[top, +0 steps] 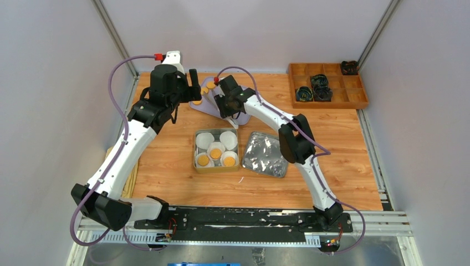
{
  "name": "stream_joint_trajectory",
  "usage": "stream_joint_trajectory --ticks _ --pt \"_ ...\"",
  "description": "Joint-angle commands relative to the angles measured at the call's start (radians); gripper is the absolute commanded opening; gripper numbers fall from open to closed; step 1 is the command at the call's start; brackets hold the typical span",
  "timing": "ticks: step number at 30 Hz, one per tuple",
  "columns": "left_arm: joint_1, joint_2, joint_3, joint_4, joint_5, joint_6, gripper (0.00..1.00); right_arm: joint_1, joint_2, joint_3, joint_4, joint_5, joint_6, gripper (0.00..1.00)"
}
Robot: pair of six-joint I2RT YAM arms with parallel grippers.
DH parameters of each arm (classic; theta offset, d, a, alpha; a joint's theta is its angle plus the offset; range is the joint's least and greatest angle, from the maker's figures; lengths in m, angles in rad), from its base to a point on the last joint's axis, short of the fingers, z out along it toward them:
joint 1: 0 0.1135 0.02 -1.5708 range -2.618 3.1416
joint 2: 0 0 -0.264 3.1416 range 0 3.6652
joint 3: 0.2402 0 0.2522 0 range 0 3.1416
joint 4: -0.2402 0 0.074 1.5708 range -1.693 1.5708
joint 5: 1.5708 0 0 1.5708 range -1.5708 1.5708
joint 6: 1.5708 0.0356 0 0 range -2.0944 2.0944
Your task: Pack the cookies
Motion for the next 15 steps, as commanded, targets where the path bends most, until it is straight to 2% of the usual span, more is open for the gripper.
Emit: stream_joint_trajectory --ticks 1,5,6,8,15 --pt "-0.002 -0.006 -0.011 -0.003 0.001 0.006 0.82 -0.003 -0.166 -0.111 0.039 0.027 -0.004 0.0" --pt "-0.002 -0.005 -0.013 0.001 0.014 0.0 0.82 -0.003 -0.235 -0.178 0.041 0.035 -0.02 0.0" --pt "-0.002 -0.004 -0.013 0.001 0.017 -0.001 0.82 -0.004 -0.25 -0.192 0.033 0.053 -0.02 0.02" --pt "-0.002 -0.006 -0.014 0.001 0.019 -0.001 0.82 -0.005 -0.282 -0.227 0.014 0.087 -0.02 0.11" --pt "-0.002 -0.003 -0.015 0.004 0.033 -0.01 0.81 -0.005 -0.443 -0.43 -0.029 0.106 -0.03 0.13"
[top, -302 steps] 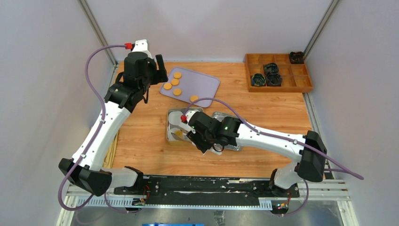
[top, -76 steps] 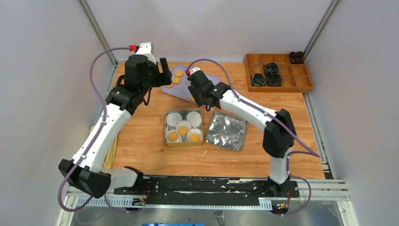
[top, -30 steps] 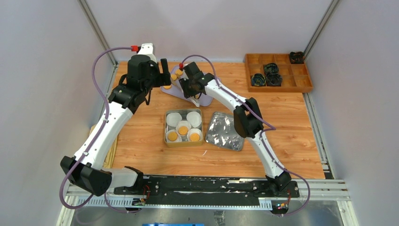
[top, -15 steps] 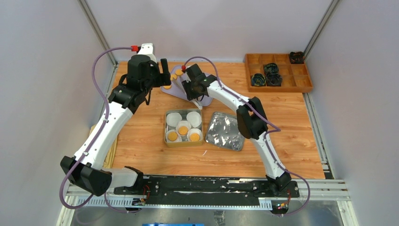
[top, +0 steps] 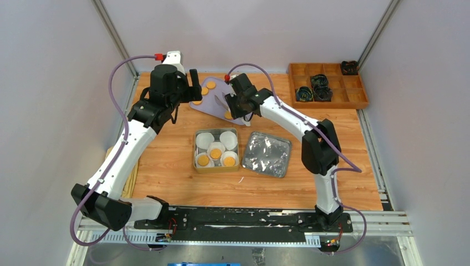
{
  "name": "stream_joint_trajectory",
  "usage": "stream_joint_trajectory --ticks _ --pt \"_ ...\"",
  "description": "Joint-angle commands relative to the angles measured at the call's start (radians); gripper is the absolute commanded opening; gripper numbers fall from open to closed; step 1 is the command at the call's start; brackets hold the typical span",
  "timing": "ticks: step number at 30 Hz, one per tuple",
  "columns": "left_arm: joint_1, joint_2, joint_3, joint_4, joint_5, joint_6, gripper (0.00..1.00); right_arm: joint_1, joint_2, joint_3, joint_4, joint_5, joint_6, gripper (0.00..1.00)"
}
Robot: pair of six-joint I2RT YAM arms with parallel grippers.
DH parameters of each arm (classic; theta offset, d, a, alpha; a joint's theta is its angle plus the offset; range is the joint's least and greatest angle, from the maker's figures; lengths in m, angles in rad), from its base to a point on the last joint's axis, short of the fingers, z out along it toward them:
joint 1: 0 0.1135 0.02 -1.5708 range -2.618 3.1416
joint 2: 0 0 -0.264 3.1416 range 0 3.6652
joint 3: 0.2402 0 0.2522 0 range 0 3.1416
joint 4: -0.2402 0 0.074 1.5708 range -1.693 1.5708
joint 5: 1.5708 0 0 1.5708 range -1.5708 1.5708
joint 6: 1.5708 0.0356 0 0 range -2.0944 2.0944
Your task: Pack the cookies
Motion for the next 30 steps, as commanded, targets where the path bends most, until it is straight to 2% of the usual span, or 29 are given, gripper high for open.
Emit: stream_joint_trajectory --ticks 1,3,10,11,15,20,30 --pt "-0.002 -0.002 -0.017 0.006 0.026 -0.011 0.81 -0.004 -0.122 -0.139 -0.04 0.045 -0.018 0.13" --pt "-0.002 -0.001 -0.022 0.012 0.036 -0.016 0.82 -0.003 -0.163 -0.198 -0.043 0.054 -0.012 0.18" --pt "-0.001 0.006 -0.015 0.016 0.056 -0.028 0.81 0.001 -0.245 -0.323 -0.056 0.001 0.026 0.21" --pt "-0.002 0.004 -0.017 0.016 0.058 -0.03 0.81 0.002 -0.25 -0.332 -0.056 -0.002 0.03 0.24" --pt "-0.002 0.001 -0.023 0.018 0.06 -0.034 0.81 0.011 -0.251 -0.347 -0.058 -0.015 0.048 0.28" --pt "-0.002 -0.006 -0.019 0.018 0.064 -0.034 0.81 0.036 -0.264 -0.357 -0.06 -0.033 0.072 0.42" --pt "-0.002 -0.009 -0.016 0.015 0.065 -0.034 0.81 0.054 -0.3 -0.385 -0.076 -0.031 0.087 0.53"
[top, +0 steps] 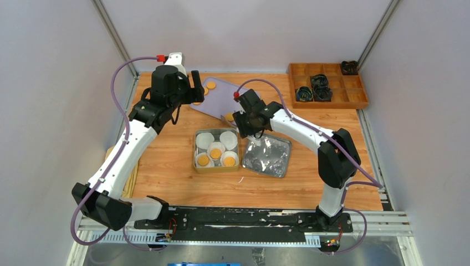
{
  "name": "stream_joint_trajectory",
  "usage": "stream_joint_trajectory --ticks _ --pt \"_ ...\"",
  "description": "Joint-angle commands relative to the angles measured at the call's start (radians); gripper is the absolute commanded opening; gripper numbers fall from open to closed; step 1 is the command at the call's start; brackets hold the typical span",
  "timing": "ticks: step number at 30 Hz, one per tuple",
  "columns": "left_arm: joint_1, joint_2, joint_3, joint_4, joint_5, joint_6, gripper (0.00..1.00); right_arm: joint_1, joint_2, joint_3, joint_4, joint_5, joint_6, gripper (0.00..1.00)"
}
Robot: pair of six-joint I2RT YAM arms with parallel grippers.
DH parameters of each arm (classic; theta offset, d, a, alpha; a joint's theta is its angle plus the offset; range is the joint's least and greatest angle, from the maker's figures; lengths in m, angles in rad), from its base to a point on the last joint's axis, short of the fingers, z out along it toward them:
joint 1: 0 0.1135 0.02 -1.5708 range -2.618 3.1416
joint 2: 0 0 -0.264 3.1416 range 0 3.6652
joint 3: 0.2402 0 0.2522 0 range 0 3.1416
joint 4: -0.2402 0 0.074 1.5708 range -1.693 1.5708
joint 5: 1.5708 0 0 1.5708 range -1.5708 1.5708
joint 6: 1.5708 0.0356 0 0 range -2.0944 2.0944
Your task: Pack the cookies
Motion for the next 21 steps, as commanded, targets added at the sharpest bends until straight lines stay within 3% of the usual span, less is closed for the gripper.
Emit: stream_joint_trajectory --ticks 1,7,14,21 --pt "-0.002 -0.012 -0.004 0.013 0.011 -0.004 0.81 0.021 -0.043 -0.004 -0.035 -0.013 0.009 0.53" --pt "-0.002 -0.013 -0.011 0.016 0.017 -0.007 0.81 0.025 -0.02 0.029 -0.093 0.081 0.017 0.46" --pt "-0.002 -0.012 -0.012 0.017 0.017 -0.006 0.81 0.025 0.002 0.071 -0.107 0.129 0.01 0.17" --pt "-0.002 -0.018 -0.014 0.015 0.01 -0.001 0.81 0.026 -0.01 0.098 -0.1 0.146 0.002 0.09"
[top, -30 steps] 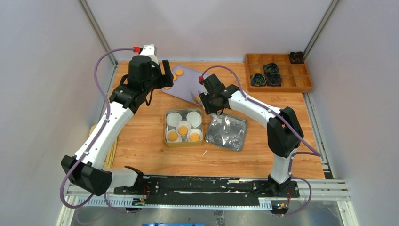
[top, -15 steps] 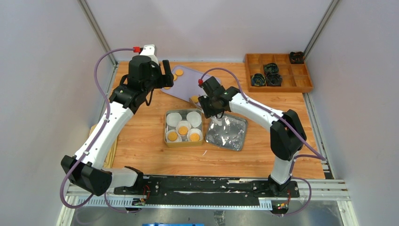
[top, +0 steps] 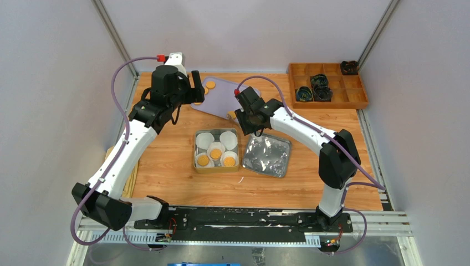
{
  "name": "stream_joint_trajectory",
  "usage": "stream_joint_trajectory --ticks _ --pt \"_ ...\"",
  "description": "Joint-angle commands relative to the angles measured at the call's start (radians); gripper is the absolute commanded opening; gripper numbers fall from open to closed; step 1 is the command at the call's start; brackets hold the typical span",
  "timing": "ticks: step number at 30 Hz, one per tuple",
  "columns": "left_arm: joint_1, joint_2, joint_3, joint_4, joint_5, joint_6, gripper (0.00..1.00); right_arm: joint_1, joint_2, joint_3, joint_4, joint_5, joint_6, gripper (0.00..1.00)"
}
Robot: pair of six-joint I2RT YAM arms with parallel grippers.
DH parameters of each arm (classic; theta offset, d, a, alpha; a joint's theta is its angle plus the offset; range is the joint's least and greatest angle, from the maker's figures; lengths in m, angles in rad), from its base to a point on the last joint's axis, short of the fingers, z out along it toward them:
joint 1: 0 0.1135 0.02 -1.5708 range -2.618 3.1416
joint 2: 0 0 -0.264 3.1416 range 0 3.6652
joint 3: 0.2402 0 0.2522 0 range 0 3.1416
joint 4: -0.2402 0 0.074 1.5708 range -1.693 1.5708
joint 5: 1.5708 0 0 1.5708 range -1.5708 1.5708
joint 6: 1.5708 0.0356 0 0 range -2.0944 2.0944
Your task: Pack the cookies
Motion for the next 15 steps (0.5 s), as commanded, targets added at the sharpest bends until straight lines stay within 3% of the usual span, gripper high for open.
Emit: stream_joint_trajectory --ticks 1,5,8,15 --pt "-0.002 -0.017 -0.015 0.016 0.002 -0.001 0.81 0.013 -0.001 0.045 -0.014 0.052 -0.009 0.08" --pt "-0.002 -0.015 -0.015 0.017 0.006 0.0 0.81 0.013 0.009 0.068 -0.011 0.054 -0.022 0.09" --pt "-0.002 -0.015 -0.017 0.016 0.004 0.001 0.81 0.012 0.03 0.086 -0.016 0.039 -0.024 0.22" --pt "-0.002 -0.011 -0.019 0.017 0.001 0.003 0.81 0.013 0.091 0.129 -0.038 0.027 -0.014 0.32"
